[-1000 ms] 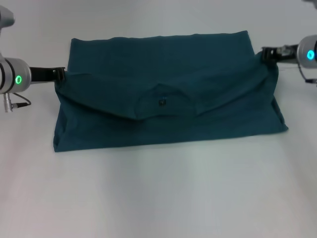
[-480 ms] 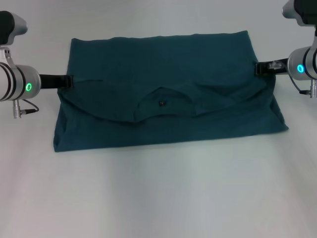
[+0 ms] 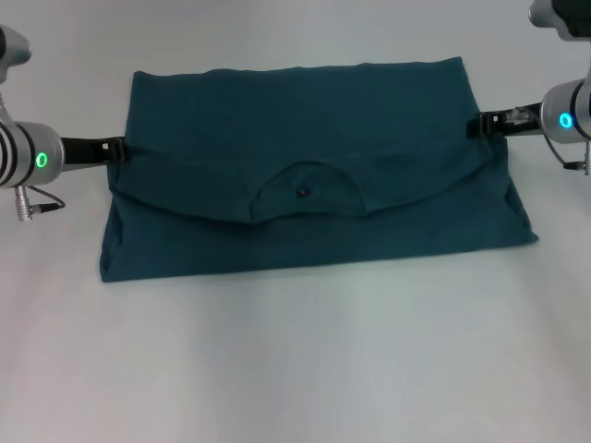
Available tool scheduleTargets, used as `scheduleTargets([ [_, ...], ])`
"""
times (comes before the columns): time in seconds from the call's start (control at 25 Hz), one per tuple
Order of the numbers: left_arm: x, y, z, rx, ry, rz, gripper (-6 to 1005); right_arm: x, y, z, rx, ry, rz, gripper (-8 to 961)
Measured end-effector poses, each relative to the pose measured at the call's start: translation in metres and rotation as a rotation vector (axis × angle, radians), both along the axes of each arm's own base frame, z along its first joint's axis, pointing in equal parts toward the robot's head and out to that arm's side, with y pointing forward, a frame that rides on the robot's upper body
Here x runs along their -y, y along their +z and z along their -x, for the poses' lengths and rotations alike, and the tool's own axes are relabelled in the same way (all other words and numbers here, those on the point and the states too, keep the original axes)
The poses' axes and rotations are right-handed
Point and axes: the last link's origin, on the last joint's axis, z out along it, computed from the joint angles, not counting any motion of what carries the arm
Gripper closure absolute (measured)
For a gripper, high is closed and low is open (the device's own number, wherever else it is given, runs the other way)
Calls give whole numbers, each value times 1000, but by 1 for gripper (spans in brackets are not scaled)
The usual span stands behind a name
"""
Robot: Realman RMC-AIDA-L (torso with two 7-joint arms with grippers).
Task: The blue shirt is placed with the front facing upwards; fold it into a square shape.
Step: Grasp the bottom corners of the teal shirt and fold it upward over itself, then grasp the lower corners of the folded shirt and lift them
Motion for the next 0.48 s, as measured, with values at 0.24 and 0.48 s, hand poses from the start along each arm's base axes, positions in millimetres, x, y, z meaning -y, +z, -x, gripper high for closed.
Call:
scheduleTargets([
  [0.24, 5, 7, 2, 43, 20, -16, 777, 2, 10, 3, -34, -8, 13, 528],
  [0.48, 26, 29, 1, 144, 13, -94, 552, 18, 31, 0, -185, -3, 11, 391],
])
